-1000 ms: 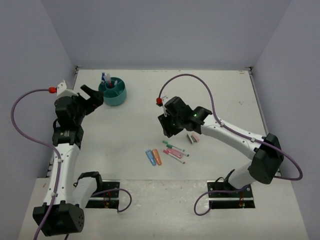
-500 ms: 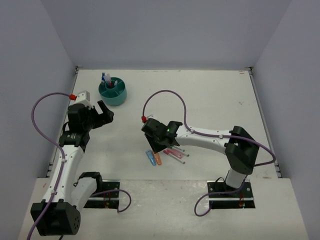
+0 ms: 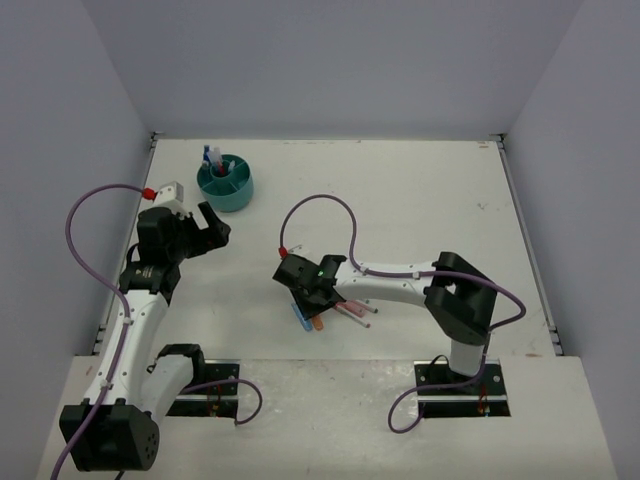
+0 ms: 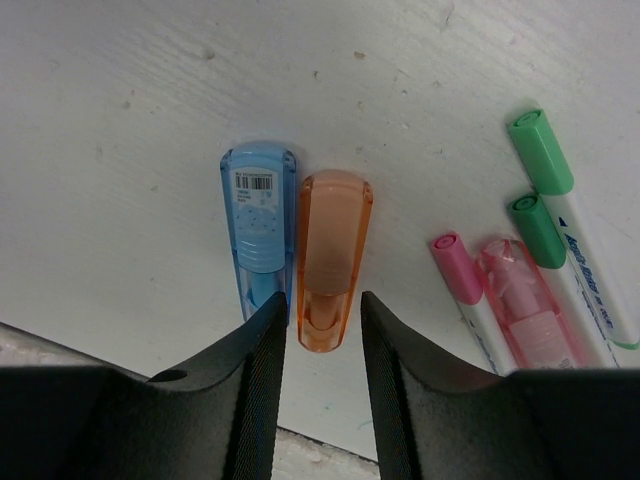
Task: Sort the stationery into containers
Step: Pick up the stationery from the center of the board.
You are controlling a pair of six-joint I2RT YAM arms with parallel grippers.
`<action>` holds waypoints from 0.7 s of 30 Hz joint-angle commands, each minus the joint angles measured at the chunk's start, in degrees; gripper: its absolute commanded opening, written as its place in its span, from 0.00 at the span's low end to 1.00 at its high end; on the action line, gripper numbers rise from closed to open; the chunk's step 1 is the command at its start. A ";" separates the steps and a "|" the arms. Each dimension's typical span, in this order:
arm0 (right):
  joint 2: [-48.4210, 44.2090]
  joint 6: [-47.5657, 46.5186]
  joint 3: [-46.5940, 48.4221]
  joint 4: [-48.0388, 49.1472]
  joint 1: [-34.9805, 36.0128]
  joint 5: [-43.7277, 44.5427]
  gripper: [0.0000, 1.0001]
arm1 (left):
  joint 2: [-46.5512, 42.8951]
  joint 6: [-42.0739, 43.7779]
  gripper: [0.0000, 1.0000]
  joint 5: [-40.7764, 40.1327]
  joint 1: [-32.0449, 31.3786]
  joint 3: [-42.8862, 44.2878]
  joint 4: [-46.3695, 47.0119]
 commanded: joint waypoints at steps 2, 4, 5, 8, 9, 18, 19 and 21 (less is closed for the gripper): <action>1.47 3.27 -0.42 0.52 0.68 3.60 0.37 | -0.81 2.06 1.00 1.47 -0.36 0.67 0.71; 1.93 3.52 -1.00 0.83 0.90 3.23 0.37 | -0.86 2.10 1.00 1.69 -0.36 0.67 0.88; 2.18 3.71 -1.42 0.90 1.00 3.17 0.38 | -0.80 2.15 1.00 1.73 -0.36 0.67 0.88; 3.13 4.25 -2.54 1.74 1.14 2.83 0.38 | -0.80 2.15 1.00 1.66 -0.36 0.58 0.80; 3.40 4.50 -2.82 1.77 1.22 2.74 0.38 | -0.80 2.15 1.00 1.66 -0.36 0.58 0.80; 4.02 3.55 -4.15 2.21 1.22 6.07 0.15 | -0.45 1.89 1.00 2.02 -0.36 0.49 1.15; 2.94 3.24 -4.11 2.16 1.22 6.64 0.08 | -0.28 1.80 1.00 2.89 -0.36 0.45 1.59; 0.87 2.32 -3.89 2.03 1.13 8.58 0.00 | 0.61 1.49 1.00 5.62 -0.36 0.67 2.29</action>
